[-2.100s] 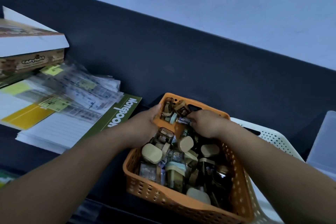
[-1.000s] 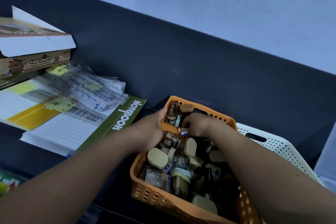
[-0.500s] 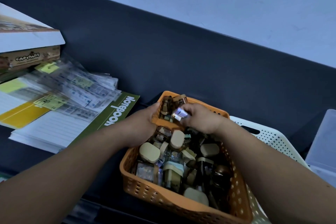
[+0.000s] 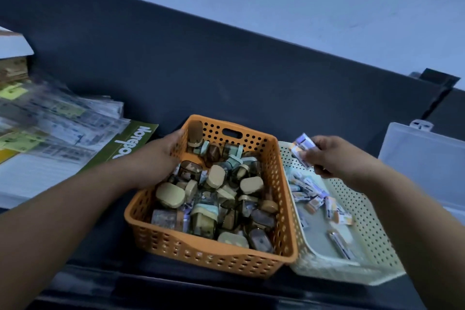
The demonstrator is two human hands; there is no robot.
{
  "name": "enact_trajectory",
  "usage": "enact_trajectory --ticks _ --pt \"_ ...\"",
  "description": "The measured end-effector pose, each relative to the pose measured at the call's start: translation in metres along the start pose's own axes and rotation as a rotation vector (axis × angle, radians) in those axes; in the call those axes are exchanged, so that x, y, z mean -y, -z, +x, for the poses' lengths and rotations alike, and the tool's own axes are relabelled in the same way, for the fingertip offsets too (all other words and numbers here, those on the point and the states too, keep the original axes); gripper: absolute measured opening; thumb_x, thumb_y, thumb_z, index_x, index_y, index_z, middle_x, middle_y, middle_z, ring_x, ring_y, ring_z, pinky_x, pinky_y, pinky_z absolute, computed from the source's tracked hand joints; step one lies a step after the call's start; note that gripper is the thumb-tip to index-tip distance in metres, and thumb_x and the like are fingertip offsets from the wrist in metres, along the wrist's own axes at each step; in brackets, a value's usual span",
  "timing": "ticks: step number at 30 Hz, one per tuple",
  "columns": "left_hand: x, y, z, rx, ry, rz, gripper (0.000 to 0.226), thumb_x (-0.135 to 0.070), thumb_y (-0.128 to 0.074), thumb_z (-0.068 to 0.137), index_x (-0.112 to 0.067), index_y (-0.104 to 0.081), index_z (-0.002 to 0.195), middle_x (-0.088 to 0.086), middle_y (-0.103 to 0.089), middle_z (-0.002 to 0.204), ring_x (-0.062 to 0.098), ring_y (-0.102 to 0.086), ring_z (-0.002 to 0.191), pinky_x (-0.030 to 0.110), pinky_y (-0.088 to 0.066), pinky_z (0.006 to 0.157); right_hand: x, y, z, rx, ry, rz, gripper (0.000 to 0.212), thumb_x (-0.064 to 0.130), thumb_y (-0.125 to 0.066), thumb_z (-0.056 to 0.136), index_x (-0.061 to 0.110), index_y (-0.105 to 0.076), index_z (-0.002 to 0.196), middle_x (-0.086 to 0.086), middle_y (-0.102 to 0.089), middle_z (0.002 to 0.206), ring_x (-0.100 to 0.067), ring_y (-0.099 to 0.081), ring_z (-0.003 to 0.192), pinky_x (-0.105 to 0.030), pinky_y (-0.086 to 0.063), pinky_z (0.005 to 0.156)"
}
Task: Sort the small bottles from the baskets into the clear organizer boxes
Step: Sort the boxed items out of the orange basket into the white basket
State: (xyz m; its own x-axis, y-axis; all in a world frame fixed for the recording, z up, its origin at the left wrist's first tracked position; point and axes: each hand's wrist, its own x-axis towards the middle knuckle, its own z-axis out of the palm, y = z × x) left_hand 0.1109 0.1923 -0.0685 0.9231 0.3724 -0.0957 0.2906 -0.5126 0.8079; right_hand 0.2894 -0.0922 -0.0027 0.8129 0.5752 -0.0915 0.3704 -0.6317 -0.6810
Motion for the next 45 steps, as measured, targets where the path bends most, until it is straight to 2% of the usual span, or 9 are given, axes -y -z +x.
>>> enact_trajectory --ticks 6,9,15,21,24,29,33,39,45 --pt "0.002 0.003 -0.002 0.013 0.016 0.007 0.073 -0.008 -0.045 0.093 -0.043 -0.014 0.150 -0.005 -0.045 0.144 0.014 -0.051 0.117 0.035 -0.044 0.097 -0.002 -0.005 -0.004 -0.078 -0.150 -0.697 0.043 0.034 -0.063 0.090 0.026 -0.052 0.130 -0.002 -0.062 0.121 -0.020 -0.062 0.096 -0.035 -0.051 0.085" --pt "0.001 0.003 -0.002 0.022 0.024 -0.017 0.072 -0.007 -0.044 0.093 -0.044 -0.016 0.149 -0.007 -0.051 0.136 0.011 -0.057 0.107 0.033 -0.048 0.090 0.039 -0.033 -0.013 -0.116 0.154 -0.550 0.044 0.037 -0.062 0.091 0.032 -0.052 0.133 0.005 -0.056 0.127 -0.015 -0.056 0.108 -0.030 -0.045 0.091" --pt "-0.004 0.000 -0.009 0.007 -0.047 -0.114 0.061 -0.006 -0.045 0.093 -0.048 -0.034 0.137 -0.013 -0.057 0.123 0.009 -0.055 0.112 0.031 -0.045 0.095 0.098 -0.125 -0.014 0.365 0.577 -0.630 0.045 0.040 -0.052 0.096 0.042 -0.043 0.140 0.009 -0.019 0.159 -0.016 -0.014 0.144 -0.041 -0.019 0.118" --pt "-0.002 0.001 -0.008 0.012 -0.016 -0.134 0.068 -0.001 -0.039 0.095 -0.044 -0.027 0.145 -0.012 -0.057 0.121 0.012 -0.058 0.107 0.024 -0.049 0.081 0.078 -0.114 0.034 0.207 0.354 -0.833 0.051 0.052 -0.036 0.098 0.044 -0.027 0.147 0.006 -0.017 0.160 -0.025 -0.013 0.146 -0.051 -0.013 0.116" --pt "0.000 0.001 -0.005 0.013 0.012 -0.132 0.069 -0.002 -0.036 0.095 -0.042 -0.020 0.149 -0.007 -0.051 0.136 0.014 -0.055 0.113 0.025 -0.046 0.082 0.080 -0.110 0.032 0.101 0.434 -0.793 0.051 0.048 -0.038 0.099 0.038 -0.029 0.148 0.003 -0.017 0.160 -0.025 -0.016 0.145 -0.047 -0.019 0.117" --pt "0.002 0.001 -0.003 0.002 0.036 -0.122 0.072 -0.002 -0.038 0.093 -0.039 -0.017 0.151 -0.004 -0.043 0.146 0.014 -0.049 0.121 0.025 -0.045 0.087 0.080 -0.140 0.015 0.382 0.568 -0.795 0.056 0.054 -0.045 0.095 0.042 -0.029 0.147 0.007 -0.012 0.161 -0.019 -0.008 0.147 -0.050 -0.015 0.118" --pt "0.001 0.001 -0.004 0.012 0.046 -0.148 0.071 -0.003 -0.037 0.095 -0.041 -0.014 0.151 -0.002 -0.047 0.141 0.010 -0.059 0.099 0.020 -0.046 0.066 0.068 -0.132 0.041 0.270 0.572 -0.852 0.052 0.042 -0.051 0.095 0.041 -0.035 0.144 0.011 -0.017 0.158 -0.023 -0.022 0.140 -0.047 -0.024 0.115" --pt "-0.001 0.001 -0.004 -0.011 0.041 -0.136 0.069 -0.002 -0.036 0.097 -0.038 -0.013 0.151 -0.008 -0.039 0.148 -0.002 -0.049 0.097 0.009 -0.037 0.066 0.059 -0.108 0.066 0.065 0.488 -0.838 0.061 0.015 -0.054 0.089 0.038 -0.037 0.143 0.003 -0.030 0.153 -0.031 -0.040 0.130 -0.039 -0.036 0.107" --pt "0.000 0.000 -0.004 -0.019 0.032 -0.117 0.068 -0.003 -0.037 0.097 -0.037 -0.015 0.151 -0.004 -0.042 0.146 0.006 -0.053 0.107 0.015 -0.045 0.076 0.073 -0.118 0.049 0.067 0.565 -0.704 0.053 0.036 -0.055 0.093 0.035 -0.038 0.144 0.005 -0.038 0.149 -0.021 -0.031 0.138 -0.043 -0.027 0.114"
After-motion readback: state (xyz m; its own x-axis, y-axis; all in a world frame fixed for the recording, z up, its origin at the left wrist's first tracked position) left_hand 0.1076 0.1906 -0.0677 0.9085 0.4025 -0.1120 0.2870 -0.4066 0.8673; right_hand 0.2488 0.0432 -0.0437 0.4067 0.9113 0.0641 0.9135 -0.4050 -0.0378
